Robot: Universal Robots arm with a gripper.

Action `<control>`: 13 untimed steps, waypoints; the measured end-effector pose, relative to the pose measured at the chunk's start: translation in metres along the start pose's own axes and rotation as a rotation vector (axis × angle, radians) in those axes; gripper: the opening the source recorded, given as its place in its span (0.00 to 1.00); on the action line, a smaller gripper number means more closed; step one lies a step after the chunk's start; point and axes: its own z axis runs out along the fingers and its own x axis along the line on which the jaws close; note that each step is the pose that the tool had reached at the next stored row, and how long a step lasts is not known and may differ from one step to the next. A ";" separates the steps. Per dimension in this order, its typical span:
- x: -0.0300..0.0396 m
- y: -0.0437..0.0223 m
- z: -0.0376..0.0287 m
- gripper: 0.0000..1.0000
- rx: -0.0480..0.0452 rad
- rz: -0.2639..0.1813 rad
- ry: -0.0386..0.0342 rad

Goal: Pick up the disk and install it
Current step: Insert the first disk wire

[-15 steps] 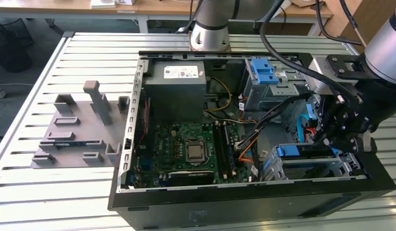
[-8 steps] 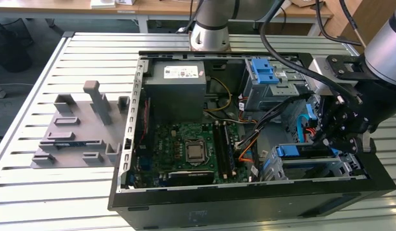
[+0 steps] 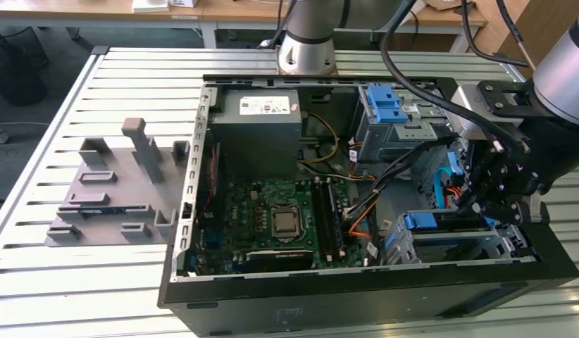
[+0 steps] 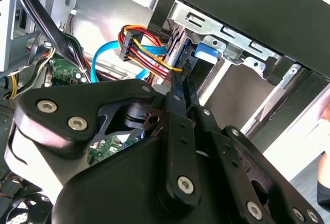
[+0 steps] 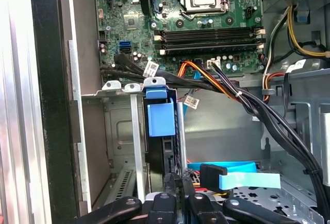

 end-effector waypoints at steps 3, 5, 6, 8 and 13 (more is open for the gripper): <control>-0.0001 0.0000 -0.0004 0.16 -0.0004 -0.004 -0.0024; -0.0001 0.0000 -0.0008 0.16 -0.0007 -0.010 -0.0026; -0.0001 0.0000 -0.0008 0.16 -0.0008 -0.012 -0.0028; -0.0001 0.0000 -0.0008 0.16 -0.0008 -0.013 -0.0030; 0.0000 -0.0002 -0.0007 0.16 -0.0009 -0.013 -0.0031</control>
